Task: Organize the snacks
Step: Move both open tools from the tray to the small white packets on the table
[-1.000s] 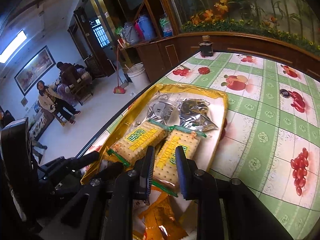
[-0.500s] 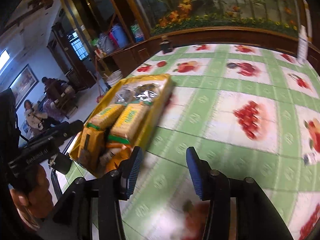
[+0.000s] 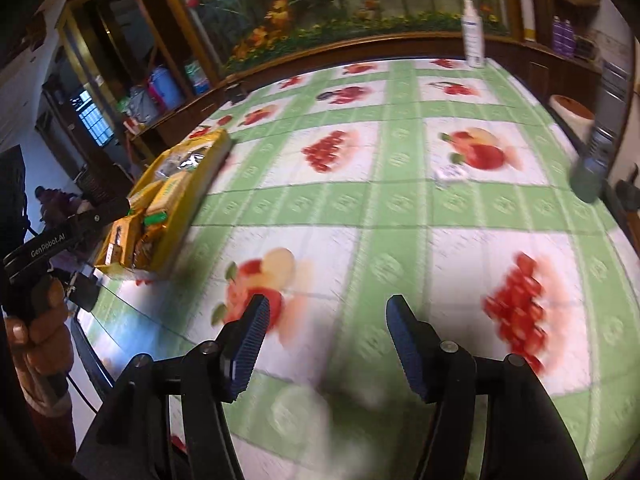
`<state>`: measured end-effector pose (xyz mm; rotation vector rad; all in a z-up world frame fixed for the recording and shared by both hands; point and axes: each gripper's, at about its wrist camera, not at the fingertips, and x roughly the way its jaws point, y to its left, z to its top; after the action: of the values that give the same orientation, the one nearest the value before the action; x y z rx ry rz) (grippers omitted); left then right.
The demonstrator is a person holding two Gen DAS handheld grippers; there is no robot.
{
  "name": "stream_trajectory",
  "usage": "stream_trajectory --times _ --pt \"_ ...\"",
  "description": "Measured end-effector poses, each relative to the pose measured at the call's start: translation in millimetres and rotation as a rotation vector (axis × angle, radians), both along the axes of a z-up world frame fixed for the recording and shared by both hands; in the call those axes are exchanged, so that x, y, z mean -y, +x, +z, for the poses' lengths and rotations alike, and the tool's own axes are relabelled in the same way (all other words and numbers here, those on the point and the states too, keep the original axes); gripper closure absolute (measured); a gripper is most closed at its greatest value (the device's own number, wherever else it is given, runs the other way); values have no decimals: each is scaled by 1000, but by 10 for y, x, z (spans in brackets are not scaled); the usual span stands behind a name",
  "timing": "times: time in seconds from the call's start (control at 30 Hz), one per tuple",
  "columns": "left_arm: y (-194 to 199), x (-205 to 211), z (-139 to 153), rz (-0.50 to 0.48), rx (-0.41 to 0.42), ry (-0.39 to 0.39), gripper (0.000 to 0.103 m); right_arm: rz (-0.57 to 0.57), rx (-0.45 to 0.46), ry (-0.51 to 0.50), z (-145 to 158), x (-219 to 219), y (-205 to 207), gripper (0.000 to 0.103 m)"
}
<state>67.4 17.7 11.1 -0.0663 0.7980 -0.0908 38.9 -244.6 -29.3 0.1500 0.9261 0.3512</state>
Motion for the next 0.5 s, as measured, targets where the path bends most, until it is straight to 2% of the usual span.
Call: stream_trajectory --times 0.23,0.33,0.5 --pt "-41 183 -67 -50 -37 -13 37 -76 -22 -82 -64 383 -494 39" --pt "-29 219 -83 -54 -45 -19 37 -102 -37 -83 -117 512 -642 39" --pt "85 534 -104 -163 -68 -7 35 -126 -59 -99 -190 647 -805 39"
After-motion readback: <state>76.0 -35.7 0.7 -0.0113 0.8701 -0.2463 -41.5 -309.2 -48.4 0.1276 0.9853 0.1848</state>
